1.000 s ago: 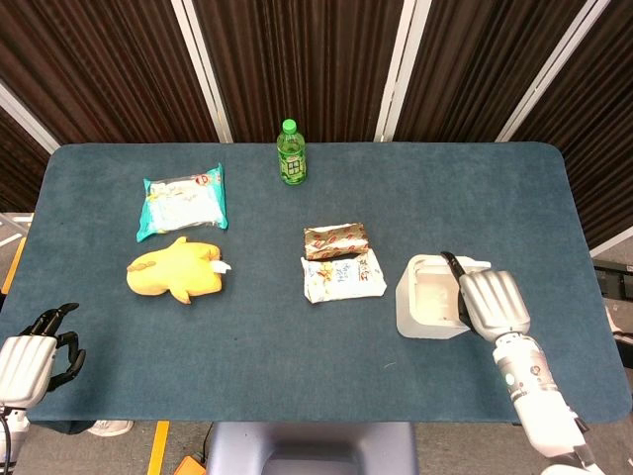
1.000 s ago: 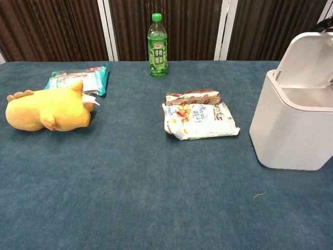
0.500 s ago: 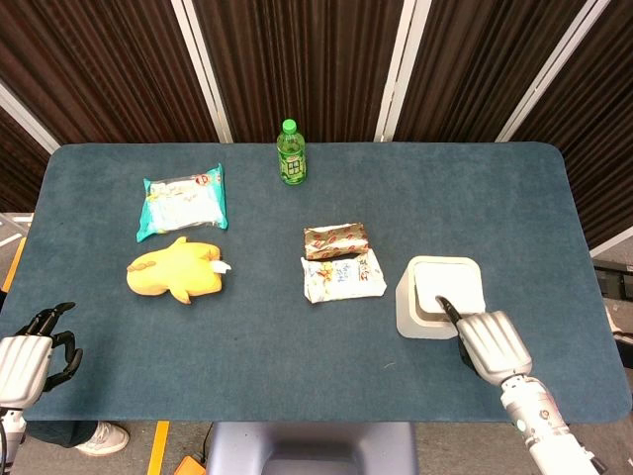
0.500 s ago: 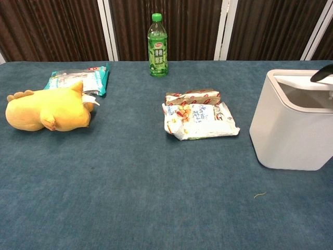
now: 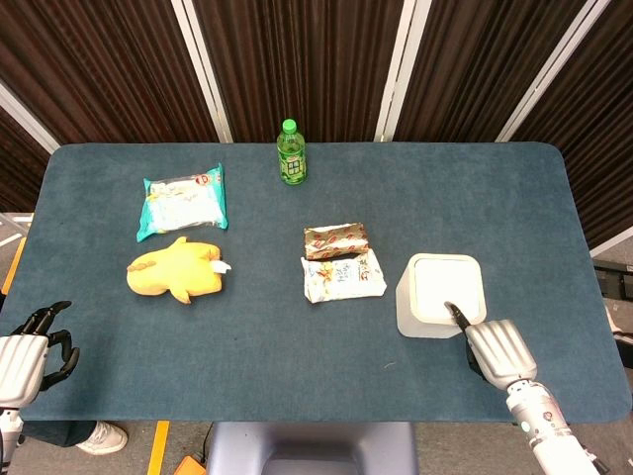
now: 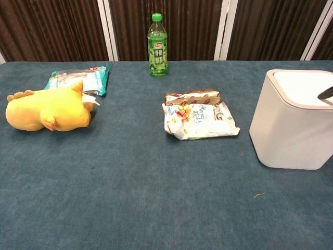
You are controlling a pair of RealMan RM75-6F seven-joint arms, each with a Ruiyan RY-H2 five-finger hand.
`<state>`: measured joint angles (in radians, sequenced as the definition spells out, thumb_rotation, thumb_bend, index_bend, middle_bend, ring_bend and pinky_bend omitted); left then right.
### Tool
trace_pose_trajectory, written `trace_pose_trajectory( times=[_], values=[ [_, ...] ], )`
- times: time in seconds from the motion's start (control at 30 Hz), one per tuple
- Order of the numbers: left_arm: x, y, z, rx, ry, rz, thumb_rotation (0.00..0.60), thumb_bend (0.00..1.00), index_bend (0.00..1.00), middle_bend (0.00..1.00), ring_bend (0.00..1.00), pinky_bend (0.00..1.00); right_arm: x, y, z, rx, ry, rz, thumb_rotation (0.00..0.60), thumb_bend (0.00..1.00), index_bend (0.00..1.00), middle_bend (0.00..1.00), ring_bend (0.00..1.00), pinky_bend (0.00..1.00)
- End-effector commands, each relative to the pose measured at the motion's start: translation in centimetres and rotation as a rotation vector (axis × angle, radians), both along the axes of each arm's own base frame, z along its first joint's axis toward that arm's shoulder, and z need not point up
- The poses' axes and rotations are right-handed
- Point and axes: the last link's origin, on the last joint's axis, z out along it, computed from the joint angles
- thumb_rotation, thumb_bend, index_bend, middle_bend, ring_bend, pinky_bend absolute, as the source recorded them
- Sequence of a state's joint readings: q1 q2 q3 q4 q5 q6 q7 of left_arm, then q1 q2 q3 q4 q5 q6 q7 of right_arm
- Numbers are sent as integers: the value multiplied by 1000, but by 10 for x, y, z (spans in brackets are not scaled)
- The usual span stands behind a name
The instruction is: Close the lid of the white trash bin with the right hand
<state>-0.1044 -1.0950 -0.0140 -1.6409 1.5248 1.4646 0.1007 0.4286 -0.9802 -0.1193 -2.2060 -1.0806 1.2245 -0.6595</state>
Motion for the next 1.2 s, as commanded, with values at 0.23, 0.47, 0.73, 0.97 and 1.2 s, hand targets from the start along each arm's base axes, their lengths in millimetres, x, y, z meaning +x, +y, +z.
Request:
trace_pose_trajectory(
  times=[0.23,0.47,0.73,0.97,1.2],
  values=[
    [0,0,0,2,0,-1,600,418,504,179,205,491,-7,2,-6,28,-8,-17,600,989,233,830,688,725],
    [1,0,0,-2,3,-3,600,418,506,179,206,491,3,-2,4,-29,-80,20,600,989,177,829,688,725],
    [2,0,-2,-5,5,-6,600,418,508,179,206,490,17,-2,32,-144,-164,102,600,916,166,830,688,725],
    [2,0,-2,-7,7,-5,600,418,507,179,206,491,20,3,49,-215,-210,162,600,712,193,758,590,728],
    [6,-3,-2,-2,11,-22,600,418,505,179,206,491,-17,23,79,-413,-179,203,600,359,134,235,200,540]
  ],
)
